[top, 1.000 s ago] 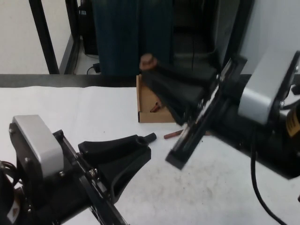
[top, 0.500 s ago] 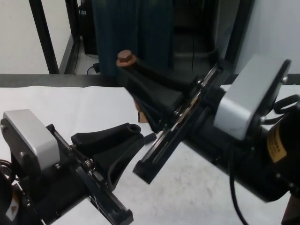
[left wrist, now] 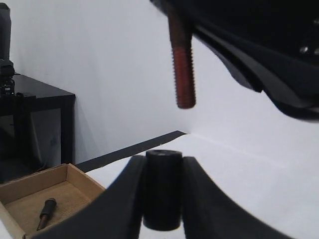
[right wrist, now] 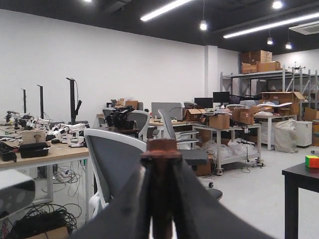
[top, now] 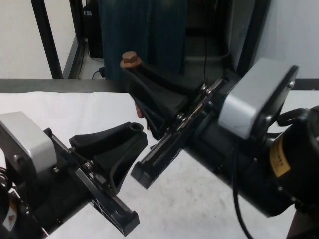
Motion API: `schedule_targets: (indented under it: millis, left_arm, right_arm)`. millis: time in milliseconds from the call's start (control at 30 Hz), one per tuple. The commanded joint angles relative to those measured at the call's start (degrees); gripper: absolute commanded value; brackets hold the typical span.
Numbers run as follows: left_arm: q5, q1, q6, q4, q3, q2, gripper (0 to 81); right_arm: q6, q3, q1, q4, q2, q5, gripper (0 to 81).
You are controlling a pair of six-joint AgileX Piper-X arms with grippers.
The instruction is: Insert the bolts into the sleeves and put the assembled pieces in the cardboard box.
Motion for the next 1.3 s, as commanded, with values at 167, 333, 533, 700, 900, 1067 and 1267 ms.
schedule_targets:
  millis: [167, 333, 533, 700, 900, 1067, 1267]
  left_arm:
    - [-1.74, 3.19, 10.53, 7.35, -0.49, -0.02, 0.8]
    - [-2.36, 10.23, 5.34, 13.38, -0.49, -0.02, 0.8]
    - [3.4, 16.66, -2.38, 17.11, -0.49, -0.02, 0.8]
    - [11.48, 17.28, -13.66, 18.14, -1.32, -1.16, 0.8]
    - [13.61, 17.15, -23.22, 24.41, -1.93, -2.06, 0.8]
    - [14.72, 17.15, -24.53, 27.36, -1.93, -2.06, 0.8]
    - [14.72, 17.15, -24.53, 26.68, -1.93, -2.06, 0.8]
  right_arm:
    - [-0.3, -0.49, -1.0, 15.39, -2.33, 2.95, 6.0]
    - [2.38, -0.34, -4.89, 24.63, -4.89, 3.11, 6.0]
    - [11.09, -0.34, -8.37, 37.72, -5.17, -3.04, 5.5]
    - [22.42, -0.34, -9.94, 54.32, -3.76, -10.89, 0.3]
    - [22.13, -0.34, -12.0, 61.73, -0.75, -11.77, 0.3]
    - [21.27, -0.52, -14.61, 63.81, 4.38, -11.77, 0.3]
    - [21.27, -1.45, -17.36, 66.26, 9.81, -12.24, 0.3]
